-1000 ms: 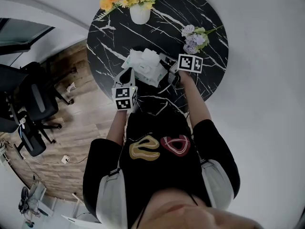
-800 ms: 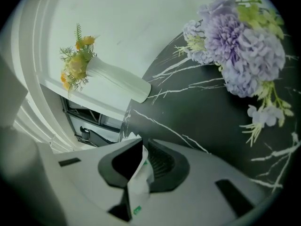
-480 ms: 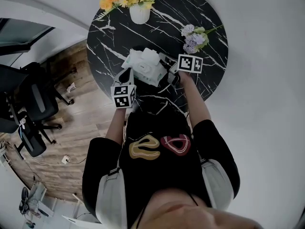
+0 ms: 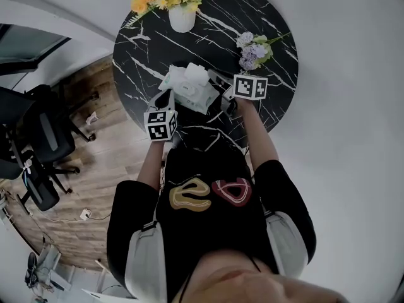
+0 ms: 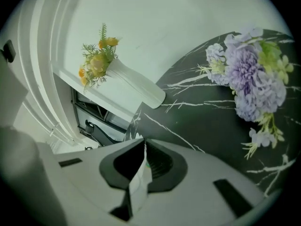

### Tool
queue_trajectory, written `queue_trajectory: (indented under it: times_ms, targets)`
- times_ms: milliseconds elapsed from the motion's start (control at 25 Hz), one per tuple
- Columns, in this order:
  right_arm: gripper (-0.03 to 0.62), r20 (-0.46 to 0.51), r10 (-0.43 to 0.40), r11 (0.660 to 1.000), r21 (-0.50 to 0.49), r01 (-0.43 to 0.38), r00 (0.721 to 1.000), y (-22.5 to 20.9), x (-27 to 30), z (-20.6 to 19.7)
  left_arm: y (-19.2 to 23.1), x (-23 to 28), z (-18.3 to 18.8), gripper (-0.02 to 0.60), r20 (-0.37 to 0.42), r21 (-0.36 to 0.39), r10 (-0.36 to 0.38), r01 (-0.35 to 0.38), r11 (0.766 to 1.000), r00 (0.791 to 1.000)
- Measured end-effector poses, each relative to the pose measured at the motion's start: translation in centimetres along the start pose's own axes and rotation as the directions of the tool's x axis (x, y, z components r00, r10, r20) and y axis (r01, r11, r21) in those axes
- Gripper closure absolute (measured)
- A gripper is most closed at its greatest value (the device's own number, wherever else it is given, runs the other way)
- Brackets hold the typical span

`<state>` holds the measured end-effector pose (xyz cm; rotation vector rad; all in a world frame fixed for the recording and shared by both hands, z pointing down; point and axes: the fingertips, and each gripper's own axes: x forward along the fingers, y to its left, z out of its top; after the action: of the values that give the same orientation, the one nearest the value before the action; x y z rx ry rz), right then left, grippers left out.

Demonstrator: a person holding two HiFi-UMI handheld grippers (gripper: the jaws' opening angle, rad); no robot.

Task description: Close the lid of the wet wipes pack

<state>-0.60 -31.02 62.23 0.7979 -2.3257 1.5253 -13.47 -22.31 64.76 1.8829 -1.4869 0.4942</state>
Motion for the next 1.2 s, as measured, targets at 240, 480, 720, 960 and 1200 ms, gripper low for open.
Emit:
queue_trajectory:
  times_ms: [240,480,720,960,1200]
  targets:
    - [0.572,0.009,0.017,0.999,-0.037,-0.017,1.000,1.2,-0.3,0.1,-0.1,0.0,0.0,0.563,0.001,-0.008,-0.004,0.004,1.000,1.000]
    - [0.572,0.025,0.013,0.995,-0.095,-0.010,1.000,2.1,-0.7,0.1,-0.1,0.0,-0.1,0.563,0.000,-0.026,-0.005,0.005,1.000,1.000]
    - [0.572,0.026,0.001,0.982,-0.187,0.003,1.000,3.2,-0.9,-0.2,0.0,0.0,-0.1,0.563,0.002,-0.036,-0.004,0.004,0.999,1.000]
    - [0.573,0.023,0.002,0.974,-0.228,0.003,1.000,3.9,-1.0,-0.5,0.0,0.0,-0.1,0.563,0.001,-0.037,-0.008,0.008,0.999,1.000]
    - [0.573,0.020,-0.007,0.952,-0.306,0.013,1.000,4.6,-1.1,-0.9,0.0,0.0,-0.2,0.563,0.003,-0.035,-0.009,0.009,0.999,1.000]
